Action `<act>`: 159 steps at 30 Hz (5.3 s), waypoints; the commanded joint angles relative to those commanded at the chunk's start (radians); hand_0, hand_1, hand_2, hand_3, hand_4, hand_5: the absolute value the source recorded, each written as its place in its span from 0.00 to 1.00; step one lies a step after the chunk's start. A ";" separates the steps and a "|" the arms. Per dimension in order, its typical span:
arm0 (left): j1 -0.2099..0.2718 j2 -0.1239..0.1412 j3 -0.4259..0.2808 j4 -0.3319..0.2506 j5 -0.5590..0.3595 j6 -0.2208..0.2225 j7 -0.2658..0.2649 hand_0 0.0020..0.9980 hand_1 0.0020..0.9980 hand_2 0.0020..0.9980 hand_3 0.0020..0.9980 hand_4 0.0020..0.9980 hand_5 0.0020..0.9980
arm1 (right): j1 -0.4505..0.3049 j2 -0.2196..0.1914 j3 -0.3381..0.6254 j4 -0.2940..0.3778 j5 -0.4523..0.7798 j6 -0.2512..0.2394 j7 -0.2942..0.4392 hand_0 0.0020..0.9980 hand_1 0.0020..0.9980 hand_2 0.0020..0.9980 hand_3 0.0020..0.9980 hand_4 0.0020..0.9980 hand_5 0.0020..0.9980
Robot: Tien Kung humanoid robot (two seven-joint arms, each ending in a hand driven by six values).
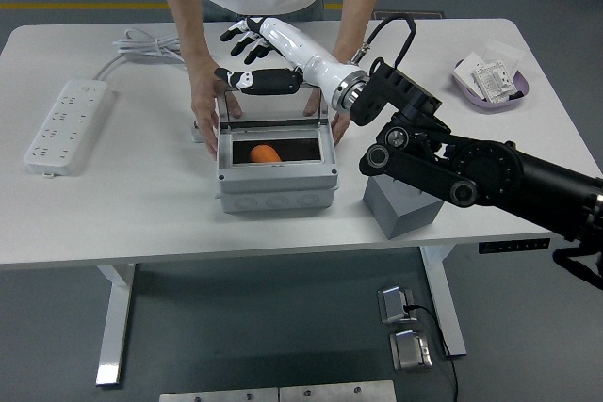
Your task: Fetch the battery,place it into the box,close the lid of the box
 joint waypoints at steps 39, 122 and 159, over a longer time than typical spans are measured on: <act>-0.006 0.009 -0.002 0.000 0.011 -0.004 -0.001 0.64 0.69 0.59 0.57 0.58 0.01 | -0.004 0.005 -0.147 -0.220 0.120 -0.008 0.073 0.80 0.69 0.70 0.75 0.75 0.54; 0.061 0.002 0.058 0.004 -0.116 0.024 -0.028 0.64 0.69 0.59 0.57 0.57 0.00 | -0.919 -0.177 0.879 0.273 0.408 -0.008 0.536 0.72 0.63 0.65 0.69 0.78 0.61; 0.104 -0.025 0.090 0.007 -0.191 0.040 -0.039 0.64 0.69 0.59 0.57 0.58 0.01 | -0.825 -0.194 0.799 0.293 0.362 -0.021 0.499 0.73 0.63 0.66 0.70 0.81 0.60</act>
